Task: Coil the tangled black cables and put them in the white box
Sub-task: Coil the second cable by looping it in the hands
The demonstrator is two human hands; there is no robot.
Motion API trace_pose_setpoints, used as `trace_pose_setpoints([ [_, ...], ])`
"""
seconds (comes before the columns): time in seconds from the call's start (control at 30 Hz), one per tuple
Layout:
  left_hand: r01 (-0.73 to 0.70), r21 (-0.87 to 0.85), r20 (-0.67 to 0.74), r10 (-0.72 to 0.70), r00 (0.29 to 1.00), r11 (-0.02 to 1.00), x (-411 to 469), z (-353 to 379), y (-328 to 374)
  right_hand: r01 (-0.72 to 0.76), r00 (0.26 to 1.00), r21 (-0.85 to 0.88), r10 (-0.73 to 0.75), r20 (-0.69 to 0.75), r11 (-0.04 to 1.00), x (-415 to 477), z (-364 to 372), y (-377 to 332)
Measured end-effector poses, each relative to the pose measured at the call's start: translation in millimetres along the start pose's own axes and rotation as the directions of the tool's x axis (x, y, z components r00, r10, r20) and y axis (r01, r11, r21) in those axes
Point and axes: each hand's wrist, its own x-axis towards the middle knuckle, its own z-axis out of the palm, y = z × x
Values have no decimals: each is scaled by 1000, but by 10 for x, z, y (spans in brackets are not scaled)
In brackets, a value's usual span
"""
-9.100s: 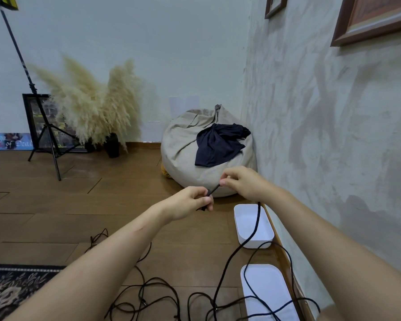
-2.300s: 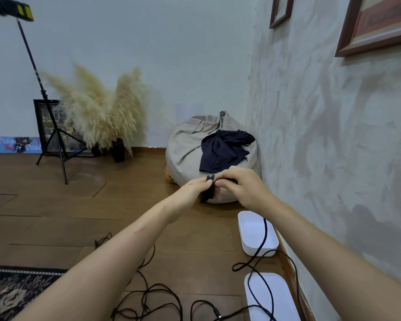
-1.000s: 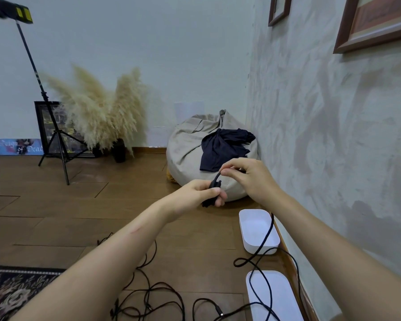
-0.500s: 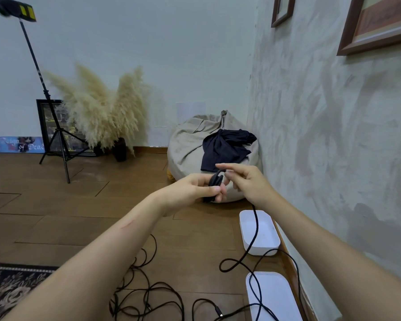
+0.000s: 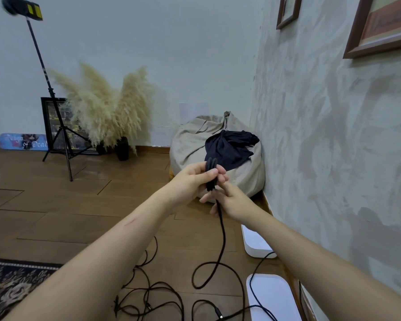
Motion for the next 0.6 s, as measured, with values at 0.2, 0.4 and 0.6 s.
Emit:
trace_pose_setpoints([
  [0.2,-66,49,-188,74,979,997,83,52,-147,-126,990,53,122,77,991,10,129,18],
  [0.4,-59,160,-339,111,934,985,144,-16,-263,-209,967,-12,208,144,978,13,179,-71],
  [0.6,14,465,-420,207,884,885,204,-37,-426,-221,958,-93,234,168,971,7,26,-134],
])
